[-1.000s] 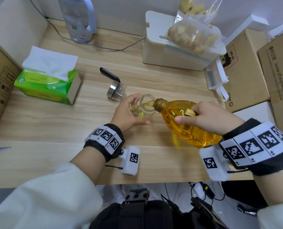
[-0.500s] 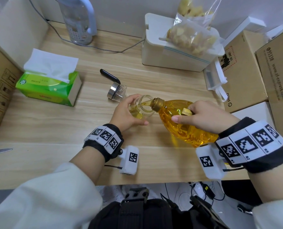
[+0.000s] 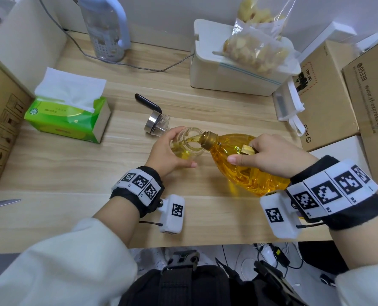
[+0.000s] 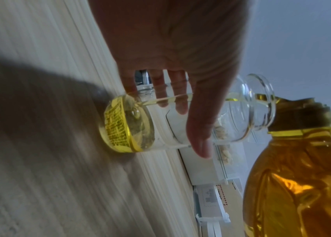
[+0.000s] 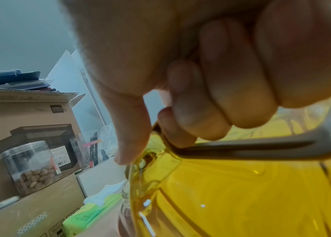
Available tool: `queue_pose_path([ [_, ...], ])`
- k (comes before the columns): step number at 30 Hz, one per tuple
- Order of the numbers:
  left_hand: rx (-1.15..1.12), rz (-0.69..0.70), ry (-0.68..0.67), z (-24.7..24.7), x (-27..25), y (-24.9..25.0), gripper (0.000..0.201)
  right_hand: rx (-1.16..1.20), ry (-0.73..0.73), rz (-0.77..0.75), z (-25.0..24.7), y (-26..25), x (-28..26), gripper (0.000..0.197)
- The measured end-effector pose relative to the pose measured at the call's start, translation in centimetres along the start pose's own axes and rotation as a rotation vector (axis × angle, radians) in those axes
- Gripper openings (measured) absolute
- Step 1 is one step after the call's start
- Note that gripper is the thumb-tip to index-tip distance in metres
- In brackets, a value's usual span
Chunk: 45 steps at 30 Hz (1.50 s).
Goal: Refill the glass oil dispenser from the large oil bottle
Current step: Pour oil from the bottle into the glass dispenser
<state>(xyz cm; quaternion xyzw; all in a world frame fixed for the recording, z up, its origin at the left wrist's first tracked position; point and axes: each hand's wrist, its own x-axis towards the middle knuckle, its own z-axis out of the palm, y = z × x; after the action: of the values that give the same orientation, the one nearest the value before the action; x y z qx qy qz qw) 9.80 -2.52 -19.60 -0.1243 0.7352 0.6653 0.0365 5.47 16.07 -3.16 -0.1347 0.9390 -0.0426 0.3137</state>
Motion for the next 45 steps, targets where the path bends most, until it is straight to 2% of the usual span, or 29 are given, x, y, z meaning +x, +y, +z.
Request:
queue_pose_path([
  [16, -0.008, 0.002, 0.002, 0.2, 0.1, -0.1, 0.092, -0.005, -0.006, -0.005, -0.4, 0.1, 0.1, 0.055],
  [21, -0.008, 0.008, 0.011, 0.3, 0.1, -0.2, 0.085, 0.003, -0.003, 0.007, -0.5, 0.3, -0.1, 0.055],
  [45, 0.013, 0.020, 0.009, 0.4, -0.5, 0.2, 0.086, -0.009, -0.026, 0.025, -0.8, -0.2, -1.0, 0.053],
])
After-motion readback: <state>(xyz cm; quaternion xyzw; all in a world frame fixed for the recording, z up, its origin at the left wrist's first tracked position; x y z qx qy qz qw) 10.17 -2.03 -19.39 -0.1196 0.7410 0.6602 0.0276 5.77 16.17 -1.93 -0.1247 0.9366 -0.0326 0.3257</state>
